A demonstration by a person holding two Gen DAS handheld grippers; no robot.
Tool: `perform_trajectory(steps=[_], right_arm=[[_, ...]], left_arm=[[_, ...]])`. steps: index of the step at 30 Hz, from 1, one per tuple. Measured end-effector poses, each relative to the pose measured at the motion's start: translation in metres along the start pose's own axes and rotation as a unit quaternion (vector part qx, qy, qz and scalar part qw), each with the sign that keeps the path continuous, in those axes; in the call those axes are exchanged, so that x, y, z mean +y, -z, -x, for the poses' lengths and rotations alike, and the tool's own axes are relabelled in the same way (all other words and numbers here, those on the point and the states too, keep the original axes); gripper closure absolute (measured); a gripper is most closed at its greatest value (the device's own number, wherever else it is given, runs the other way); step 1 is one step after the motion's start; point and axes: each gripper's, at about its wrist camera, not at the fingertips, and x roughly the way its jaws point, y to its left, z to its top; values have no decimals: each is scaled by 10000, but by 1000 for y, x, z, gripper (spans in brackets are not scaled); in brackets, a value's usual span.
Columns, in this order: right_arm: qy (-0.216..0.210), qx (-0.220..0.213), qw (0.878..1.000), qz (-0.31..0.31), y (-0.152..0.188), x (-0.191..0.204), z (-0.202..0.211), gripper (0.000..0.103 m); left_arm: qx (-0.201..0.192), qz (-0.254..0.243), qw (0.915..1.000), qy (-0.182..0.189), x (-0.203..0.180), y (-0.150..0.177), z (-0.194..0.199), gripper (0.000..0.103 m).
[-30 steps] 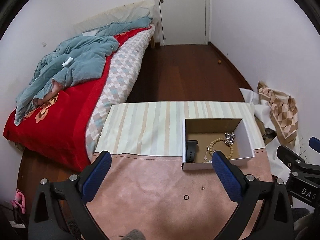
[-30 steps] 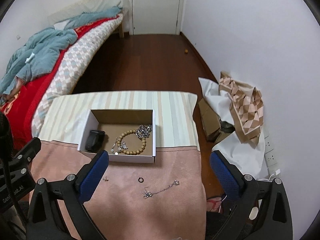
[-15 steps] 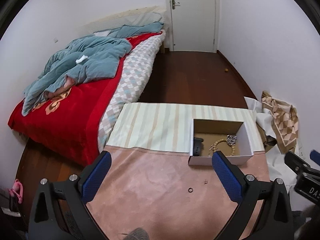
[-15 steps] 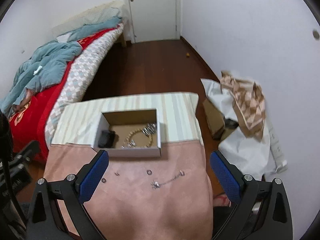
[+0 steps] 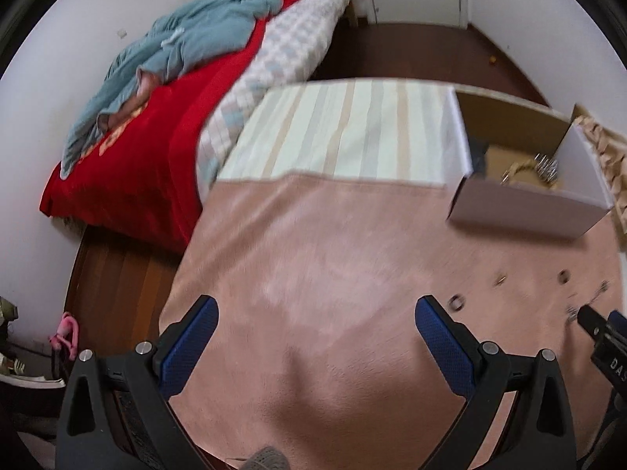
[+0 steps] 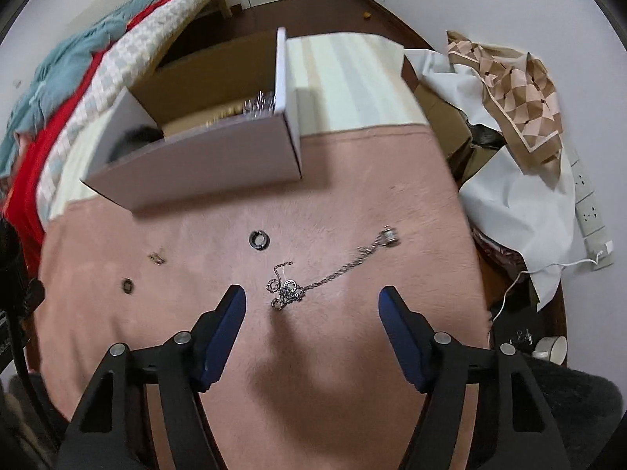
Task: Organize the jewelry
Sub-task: 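Grasp the silver pendant chain with the right tool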
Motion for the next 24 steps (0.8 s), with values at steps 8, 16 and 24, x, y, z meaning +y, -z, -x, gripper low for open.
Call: perform_trajectory(steps=[8,16,24], right_arm=[[245,-256,9989,313,14,21,-15,94],[-22,-305,9989,-368,12,-14,6,94],[-12,-435,9974,-575,5,-37,30,94]], left_arm=[[292,-106,9994,121,-5,8,-23,0],[498,-409,9951,744,-43,0,-35,1],[549,-848,9891,1074,-80,3,-40,20]])
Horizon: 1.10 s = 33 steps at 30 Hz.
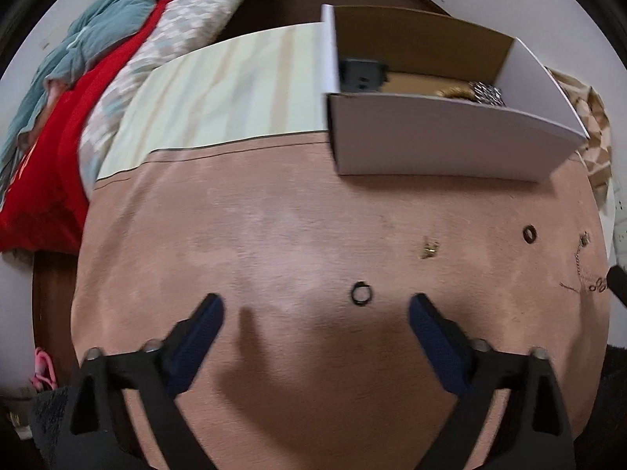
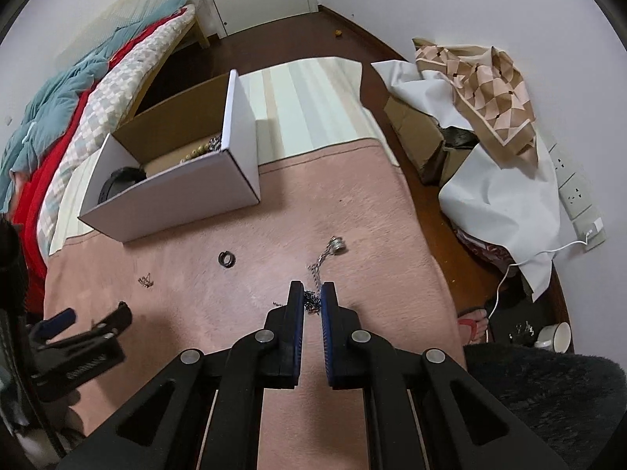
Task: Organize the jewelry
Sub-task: 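Grasp the silver pendant chain with the right tool, then grasp the small black ring with the left tool while the right tool holds the chain, then carry the ring and pendant chain into the box and open both tools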
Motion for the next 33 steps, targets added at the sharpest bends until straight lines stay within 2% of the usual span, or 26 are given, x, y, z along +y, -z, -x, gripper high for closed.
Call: perform_trajectory(steps=[2,3,4,7,16,21,27,33], right_arm=[[16,-9,10000,-1,-3,-1,2,94],[15,-12,10000,-6,-4,-1,2,94],[13,-9,10000,-12,-5,-1,2,94],[7,-9,10000,-16,-6,-1,2,94],[-211,-137,9997,-15,-10,2,18,94],[-509,-320,9982,-26,-19,7,46,94],[-927,-683,9933,-110,-46,8,90,94],[-1217,-975,9877,124,-83,23,122,94]], left_arm=[[67,-53,9999,110,-5,1,-3,48],[13,-45,9998,174,-6,2,-1,53],[1,-74,9998,206,-8,1,0,62],[-11,-149,9994,297,-13,0,1,94],[-131,-212,9990,370,-15,0,11,94],[-368,-191,9977,545,-9,-7,40,94],[-731,-115,9935,868,-1,-24,86,94],[-991,-76,9876,1217,6,-60,120,94]])
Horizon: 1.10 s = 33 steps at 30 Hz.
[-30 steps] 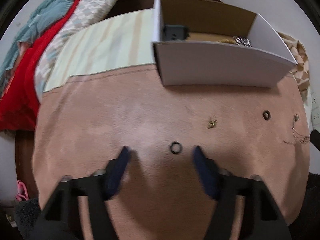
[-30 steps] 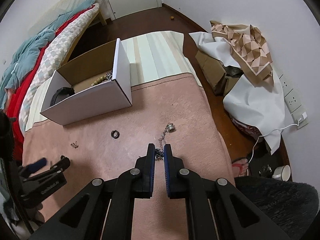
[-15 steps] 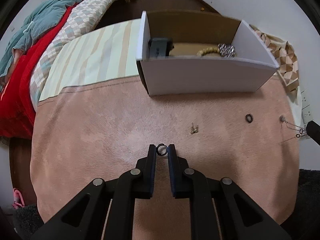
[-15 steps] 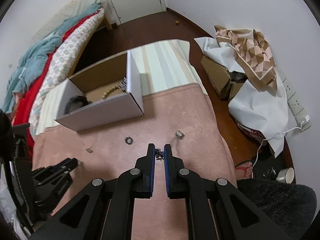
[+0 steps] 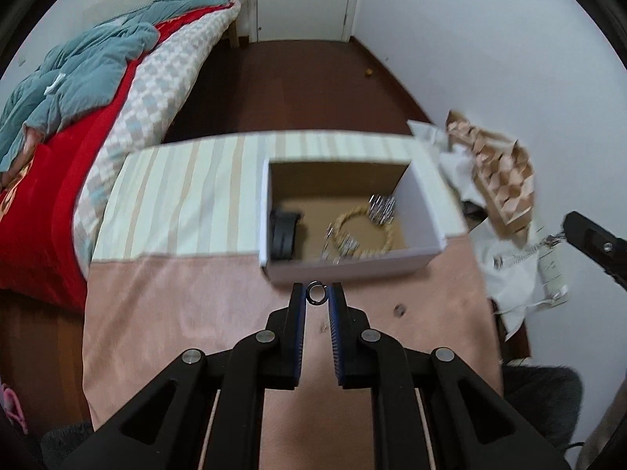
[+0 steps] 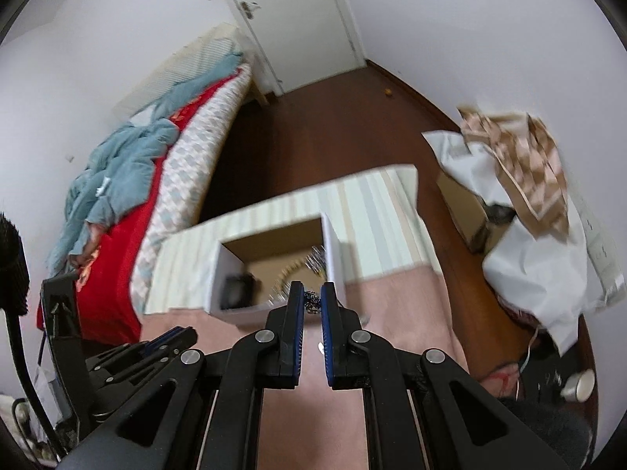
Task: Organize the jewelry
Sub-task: 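Carry the ring and pendant chain into the box and open both tools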
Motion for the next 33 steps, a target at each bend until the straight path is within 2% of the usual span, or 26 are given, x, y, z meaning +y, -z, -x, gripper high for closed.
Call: perform_trajectory(steps=[5,12,21,24,28,30,31,32,33], right_arm=[[-26,-105,9991,398,-37,22,-14,94],[-71,295,9982,520,-68,36,-73,94],[106,1084,9932,421,-68,27,-163,94],[153,1282,9906,453,-67,25,-179,94],[236,1553,9867,419,-64,20,-191,93],[299,1650,9848,450,-62,18,-192,93],[291,1661,9847,446,-62,17,-192,92],[330,1662,9845,443,-61,16,-191,85],[356,1654,9845,453,-60,16,-188,73]], left_arm=[[-51,-62,9998,194,-3,-42,-3,94],[221,-10,9992,341,11,-90,-42,94],[851,-40,9955,416,21,-112,-105,94],[1040,35,9940,338,22,-116,-117,93],[1071,132,9936,324,25,-120,-119,90],[1033,163,9941,279,27,-124,-118,76],[986,189,9946,261,29,-124,-115,59],[947,208,9951,201,30,-124,-112,44],[918,218,9954,160,33,-125,-111,42]])
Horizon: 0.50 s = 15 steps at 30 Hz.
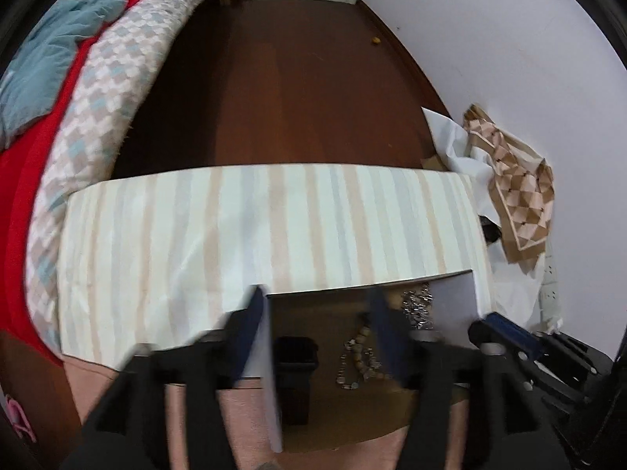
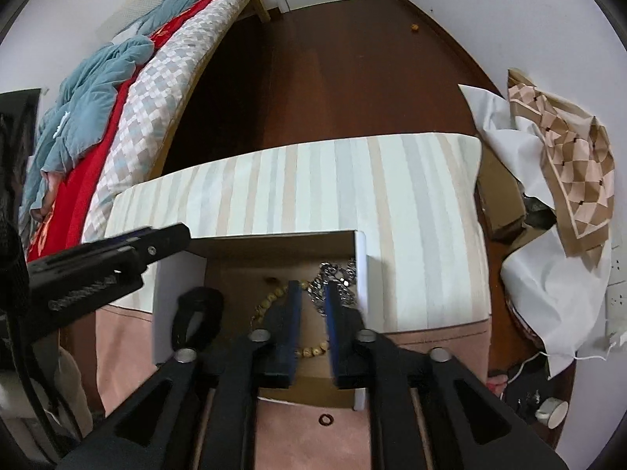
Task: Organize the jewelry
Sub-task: 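Carry the ring and pendant chain into the box and open both tools, then withdraw both open tools from the box back over the table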
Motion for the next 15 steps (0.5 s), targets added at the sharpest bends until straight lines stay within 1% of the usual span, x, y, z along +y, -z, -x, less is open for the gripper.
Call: perform_trajectory(steps=[1,2,3,5,6,7,8,9,10,12,14,15], right_arm=[[6,-17,10000,13,1,0,2,66],[28,-57,10000,17,3,1,6,54],[48,-92,9999,30,5,1,9,48],[101,-152,9998,57,7,4,17,47],[214,-189,9995,114,9,6,21,41],[322,-203,9991,169,11,8,23,35],[397,-211,9988,196,12,9,25,23],[492,-220,9982,245,14,11,27,13],[595,-211,9976,298,17,13,28,11],[774,-182,9961,370,23,16,30,7],[836,-135,9956,406,30,18,30,1],[866,-131,9953,404,34,19,30,1]], left_arm=[[-75,31,10000,-22,2,2,5,42],[-103,56,9999,-55,5,3,8,40],[-141,75,9998,-150,7,5,11,38],[-308,88,9990,-327,12,11,21,26],[-406,91,9979,-487,13,15,25,22],[-481,86,9969,-621,15,19,29,13],[-527,79,9959,-731,16,22,32,7],[-570,88,9945,-873,18,27,36,6],[-612,103,9931,-995,20,31,39,5],[-672,128,9913,-1125,23,43,44,3],[-713,164,9900,-1207,26,50,48,2],[-724,185,9896,-1228,27,56,50,2]])
